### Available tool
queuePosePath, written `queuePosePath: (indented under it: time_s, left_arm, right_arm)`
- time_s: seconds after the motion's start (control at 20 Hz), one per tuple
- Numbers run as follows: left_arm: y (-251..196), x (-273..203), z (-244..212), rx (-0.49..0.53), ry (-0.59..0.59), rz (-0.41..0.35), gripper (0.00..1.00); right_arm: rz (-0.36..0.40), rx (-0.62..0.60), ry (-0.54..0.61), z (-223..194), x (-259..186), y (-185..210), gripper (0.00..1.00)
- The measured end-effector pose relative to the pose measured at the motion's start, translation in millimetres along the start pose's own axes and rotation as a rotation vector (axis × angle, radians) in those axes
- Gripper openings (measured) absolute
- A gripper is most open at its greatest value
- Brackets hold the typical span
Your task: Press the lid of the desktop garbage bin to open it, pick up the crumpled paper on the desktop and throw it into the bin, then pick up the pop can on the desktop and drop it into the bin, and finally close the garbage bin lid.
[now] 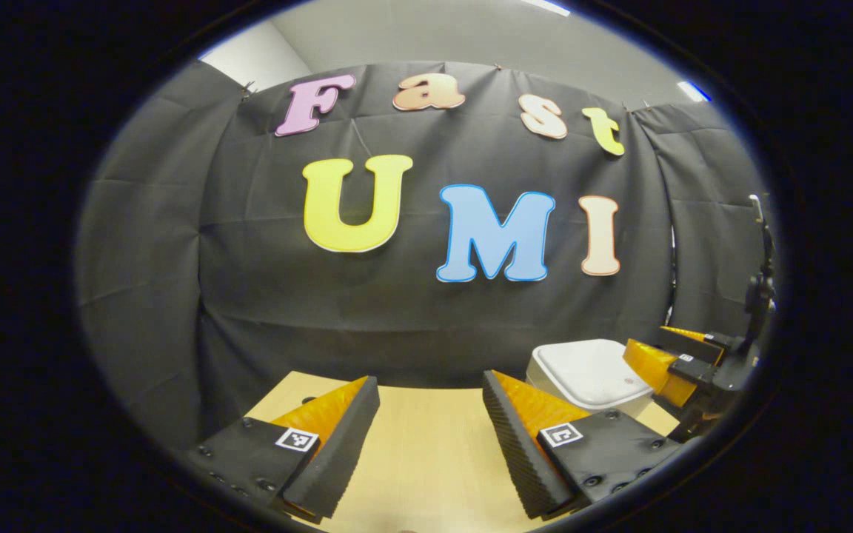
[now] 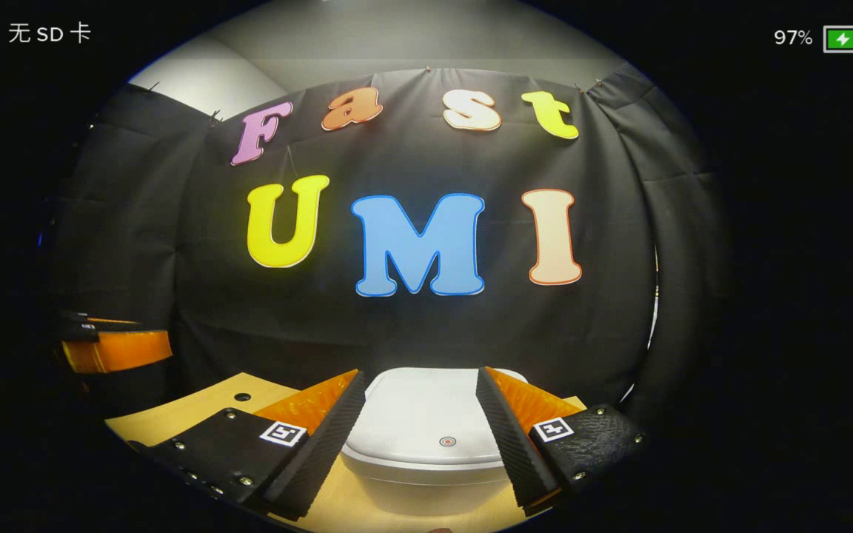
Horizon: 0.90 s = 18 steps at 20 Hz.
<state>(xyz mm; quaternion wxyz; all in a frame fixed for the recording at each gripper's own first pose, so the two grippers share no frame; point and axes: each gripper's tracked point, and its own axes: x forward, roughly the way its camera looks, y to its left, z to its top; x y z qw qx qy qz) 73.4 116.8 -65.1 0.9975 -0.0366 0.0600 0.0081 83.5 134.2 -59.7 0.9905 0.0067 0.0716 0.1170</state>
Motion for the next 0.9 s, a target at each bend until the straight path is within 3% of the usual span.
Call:
queuePosePath:
  time_s: [0.35,0.45,0.5,0.6,0.9]
  left_arm:
    - [-5,-9,18,-0.016,-0.016,-0.016,0.93]
    - [-4,-12,21,-0.016,-0.018,-0.016,0.96]
    - [-4,-13,24,-0.018,-0.02,-0.019,0.96]
    - [-7,-15,30,-0.018,-0.031,-0.036,0.91]
    - [-21,-15,24,-0.009,-0.024,-0.104,0.96]
  right_arm:
    - [-0.033,-0.003,-0.038,46,-29,-3,0.96]
    - [-0.047,0.01,-0.051,55,-38,-3,0.96]
    - [-0.056,0.016,-0.053,58,-43,-4,1.0]
    - [-0.081,0.016,-0.067,65,-53,-8,0.96]
    - [-0.131,-0.005,-0.095,72,-80,-16,0.96]
